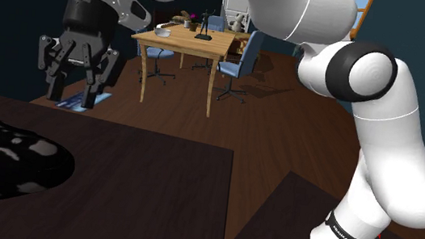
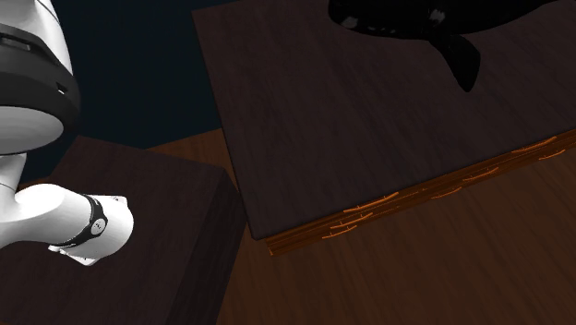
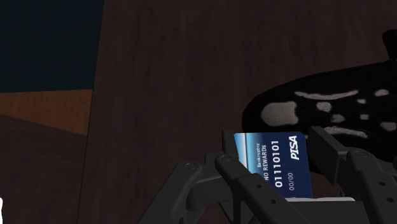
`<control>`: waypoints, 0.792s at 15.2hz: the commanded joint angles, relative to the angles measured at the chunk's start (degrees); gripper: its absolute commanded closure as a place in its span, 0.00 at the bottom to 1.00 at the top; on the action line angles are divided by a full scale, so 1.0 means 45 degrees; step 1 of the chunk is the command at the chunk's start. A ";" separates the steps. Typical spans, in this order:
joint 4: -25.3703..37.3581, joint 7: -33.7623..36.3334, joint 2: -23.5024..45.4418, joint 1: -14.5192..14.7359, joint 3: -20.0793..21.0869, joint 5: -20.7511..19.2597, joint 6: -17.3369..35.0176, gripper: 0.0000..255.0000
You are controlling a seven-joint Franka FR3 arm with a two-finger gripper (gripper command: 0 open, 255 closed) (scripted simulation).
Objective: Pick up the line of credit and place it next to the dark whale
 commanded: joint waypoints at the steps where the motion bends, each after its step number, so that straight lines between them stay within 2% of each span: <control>1: -0.0702 -0.0216 -0.0231 -0.0099 -0.0008 0.0076 0.0425 1.00; 12: -0.3633 -0.1262 -0.0933 -0.0417 -0.0041 0.0393 0.2395 1.00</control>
